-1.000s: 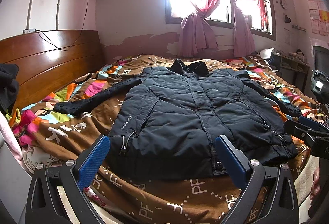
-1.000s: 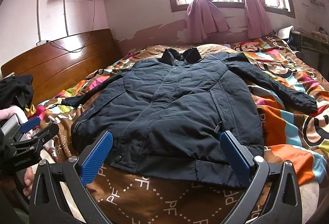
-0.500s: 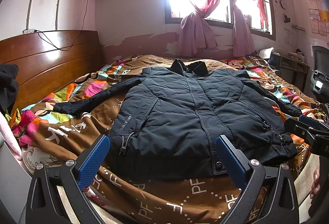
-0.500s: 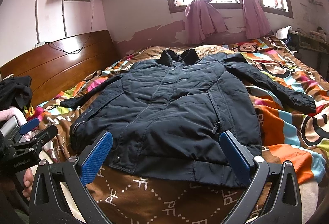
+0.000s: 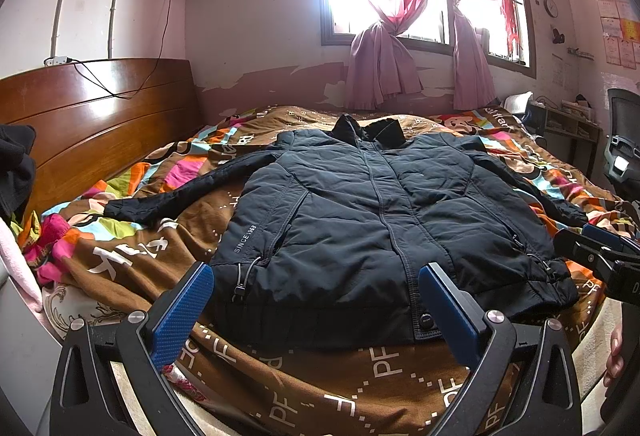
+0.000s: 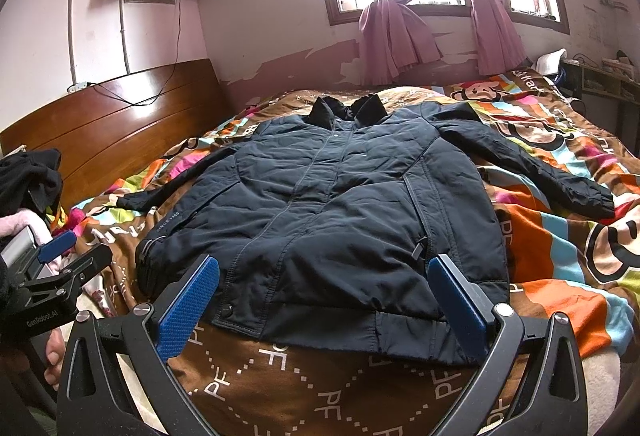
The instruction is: Fold large clothes
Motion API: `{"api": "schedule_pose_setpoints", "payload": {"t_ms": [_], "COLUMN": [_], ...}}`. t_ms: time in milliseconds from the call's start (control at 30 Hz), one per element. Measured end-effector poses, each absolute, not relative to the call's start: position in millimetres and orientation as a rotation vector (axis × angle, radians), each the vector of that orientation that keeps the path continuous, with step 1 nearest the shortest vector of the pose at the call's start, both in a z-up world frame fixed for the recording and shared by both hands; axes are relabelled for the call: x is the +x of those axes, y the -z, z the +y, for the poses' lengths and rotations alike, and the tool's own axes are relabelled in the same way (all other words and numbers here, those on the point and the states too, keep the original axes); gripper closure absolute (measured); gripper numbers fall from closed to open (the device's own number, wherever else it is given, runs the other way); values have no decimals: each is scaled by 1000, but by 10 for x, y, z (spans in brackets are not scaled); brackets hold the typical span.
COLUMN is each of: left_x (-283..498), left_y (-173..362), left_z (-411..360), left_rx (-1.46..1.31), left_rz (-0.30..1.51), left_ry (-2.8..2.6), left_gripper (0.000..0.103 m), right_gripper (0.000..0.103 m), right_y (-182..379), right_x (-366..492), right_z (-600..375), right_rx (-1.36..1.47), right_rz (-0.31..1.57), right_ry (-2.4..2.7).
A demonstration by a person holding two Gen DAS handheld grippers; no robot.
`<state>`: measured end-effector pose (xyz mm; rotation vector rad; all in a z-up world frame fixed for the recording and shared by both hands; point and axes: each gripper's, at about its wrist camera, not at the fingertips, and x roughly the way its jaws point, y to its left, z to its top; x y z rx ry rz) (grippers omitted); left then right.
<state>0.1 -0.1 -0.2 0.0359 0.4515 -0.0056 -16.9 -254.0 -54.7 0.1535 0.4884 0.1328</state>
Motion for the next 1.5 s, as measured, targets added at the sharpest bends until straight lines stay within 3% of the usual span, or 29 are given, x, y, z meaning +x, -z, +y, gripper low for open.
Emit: {"api": "schedule_pose_setpoints", "payload": {"t_ms": [567, 933, 1233, 1500], "left_x": [79, 427, 854, 1299], "left_y": [117, 366, 346, 112], "left_z": [-79, -26, -300, -685], "left_rx": [39, 15, 12, 27], "left_rz": [503, 690, 746, 735], "left_ry": [-6, -37, -31, -28], "left_gripper": [0, 0, 0, 0], "right_gripper": [1, 1, 1, 1], "right_y": [590, 851, 779, 642], "right_x": [-138, 247, 845, 1230], "right_z": [-2565, -2764, -3221, -3777], "right_rx": [165, 259, 343, 483], "right_rz": [519, 726, 730, 626], "right_ry": [-117, -24, 37, 59]}}
